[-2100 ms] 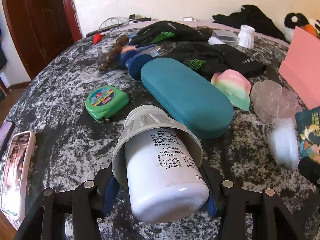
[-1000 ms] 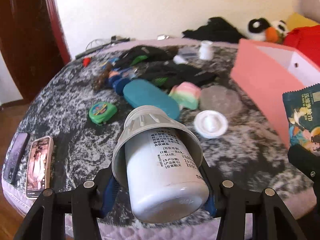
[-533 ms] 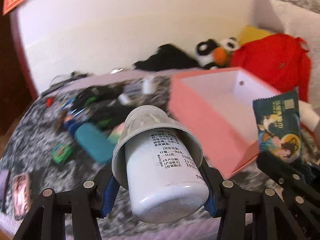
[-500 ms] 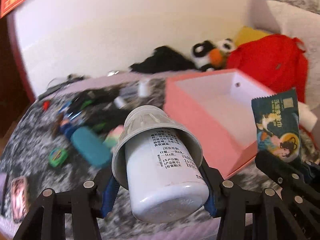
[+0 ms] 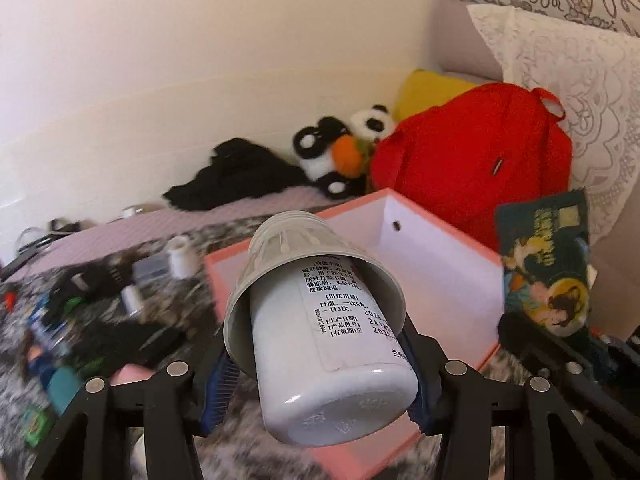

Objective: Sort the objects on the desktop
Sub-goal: 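Carry the pill bottle and snack packet with both tools over the pink box, then open both tools to drop the bottle and packet into the pink box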

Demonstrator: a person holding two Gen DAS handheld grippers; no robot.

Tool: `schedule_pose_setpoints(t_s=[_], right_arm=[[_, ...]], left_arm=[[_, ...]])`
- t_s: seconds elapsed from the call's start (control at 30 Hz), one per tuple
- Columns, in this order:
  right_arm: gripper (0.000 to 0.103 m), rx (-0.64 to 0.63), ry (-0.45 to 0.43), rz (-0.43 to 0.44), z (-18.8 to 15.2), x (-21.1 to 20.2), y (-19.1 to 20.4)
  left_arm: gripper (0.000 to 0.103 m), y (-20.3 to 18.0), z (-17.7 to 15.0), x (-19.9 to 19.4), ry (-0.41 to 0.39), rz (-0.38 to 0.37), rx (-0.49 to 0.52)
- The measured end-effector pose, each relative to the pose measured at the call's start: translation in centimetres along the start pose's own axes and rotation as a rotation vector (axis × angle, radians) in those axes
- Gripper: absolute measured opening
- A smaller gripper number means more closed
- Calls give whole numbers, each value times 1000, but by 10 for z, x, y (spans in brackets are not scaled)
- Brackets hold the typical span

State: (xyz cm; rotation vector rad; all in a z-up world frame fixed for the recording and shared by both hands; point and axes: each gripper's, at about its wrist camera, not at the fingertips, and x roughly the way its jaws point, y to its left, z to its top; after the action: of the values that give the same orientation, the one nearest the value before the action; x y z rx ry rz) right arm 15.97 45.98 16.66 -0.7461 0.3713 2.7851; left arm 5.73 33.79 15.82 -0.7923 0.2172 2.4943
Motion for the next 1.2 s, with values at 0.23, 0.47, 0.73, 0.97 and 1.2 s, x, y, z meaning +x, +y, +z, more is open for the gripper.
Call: schedule_pose_setpoints(t_s=[0.23, 0.47, 0.73, 0.97, 1.2], right_arm=[[36, 59, 82, -92, 28, 85, -36], [85, 144, 43, -123, 39, 99, -62], [85, 108, 52, -20, 23, 70, -13], [85, -13, 170, 145, -39, 54, 78], [85, -158, 327, 269, -119, 46, 165]], left_arm=[[75, 5, 32, 82, 62, -80, -38], [86, 59, 42, 84, 48, -65, -137], [89, 112, -13, 22, 58, 46, -178], [89, 164, -114, -37, 137, 188, -229], [89, 223, -199, -78, 202, 332, -290]])
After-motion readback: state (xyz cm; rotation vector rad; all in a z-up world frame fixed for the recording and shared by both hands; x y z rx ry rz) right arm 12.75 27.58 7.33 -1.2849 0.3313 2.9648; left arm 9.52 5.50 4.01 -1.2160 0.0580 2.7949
